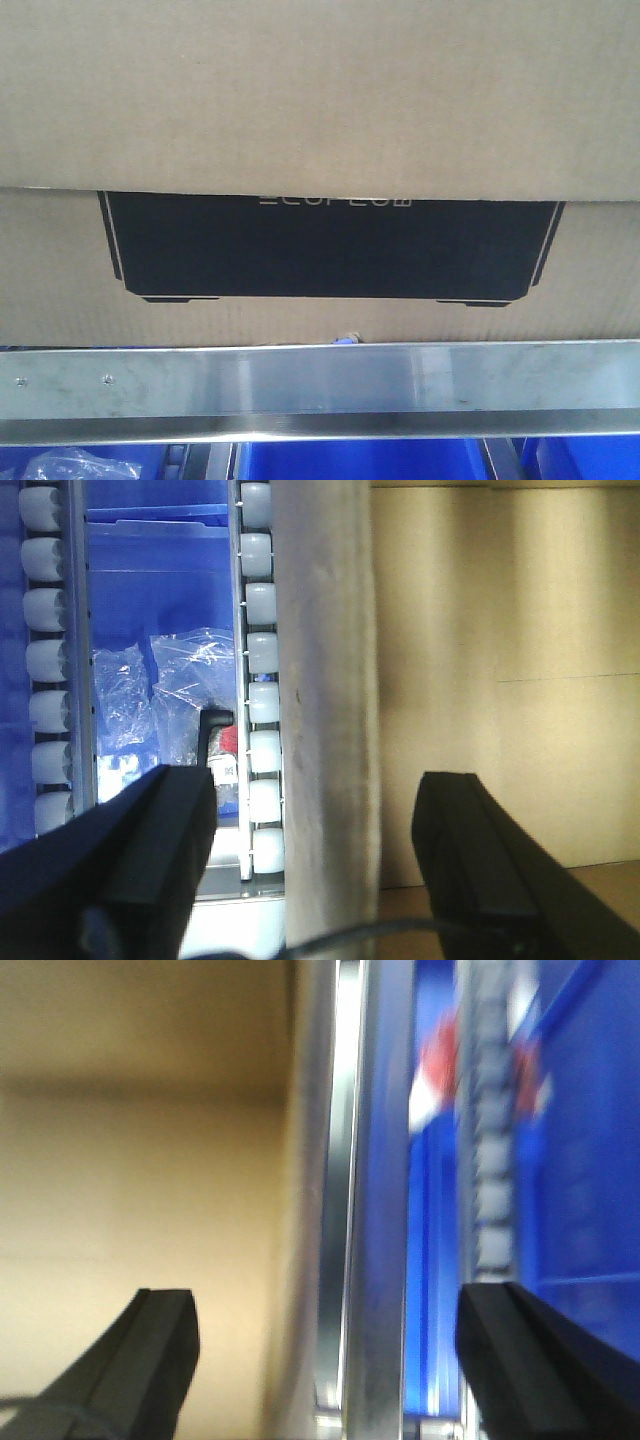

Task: Grab box from left shelf to table start
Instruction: 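Close both grippers on the box's side walls, then lift the box with both grippers and pull it off the shelf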

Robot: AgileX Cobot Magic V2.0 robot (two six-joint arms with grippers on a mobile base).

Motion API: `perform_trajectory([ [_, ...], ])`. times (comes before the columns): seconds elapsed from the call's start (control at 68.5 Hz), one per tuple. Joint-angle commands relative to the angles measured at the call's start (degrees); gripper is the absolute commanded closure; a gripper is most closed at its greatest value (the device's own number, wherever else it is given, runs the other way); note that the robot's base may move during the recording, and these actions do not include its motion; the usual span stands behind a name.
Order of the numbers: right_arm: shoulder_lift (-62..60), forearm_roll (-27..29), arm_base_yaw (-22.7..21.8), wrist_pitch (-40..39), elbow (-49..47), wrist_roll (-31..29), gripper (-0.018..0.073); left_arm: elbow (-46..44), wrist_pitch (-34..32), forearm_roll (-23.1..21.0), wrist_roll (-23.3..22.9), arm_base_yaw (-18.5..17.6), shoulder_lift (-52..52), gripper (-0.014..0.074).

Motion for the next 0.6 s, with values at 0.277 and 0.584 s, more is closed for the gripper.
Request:
perform_trajectory([
  [0.277, 2.9, -0.2, 1.3, -3.1, -2.3, -1.5, 0.0488, -1.9, -2.4, 0.4, -0.6, 0.1, -0.7, 0.067],
  [0.584, -1.4, -1.0, 1.4, -3.5, -2.3, -1.5, 0.0499, -1.9, -3.2, 0.2, -1.5, -0.1, -4.5, 0.0688],
])
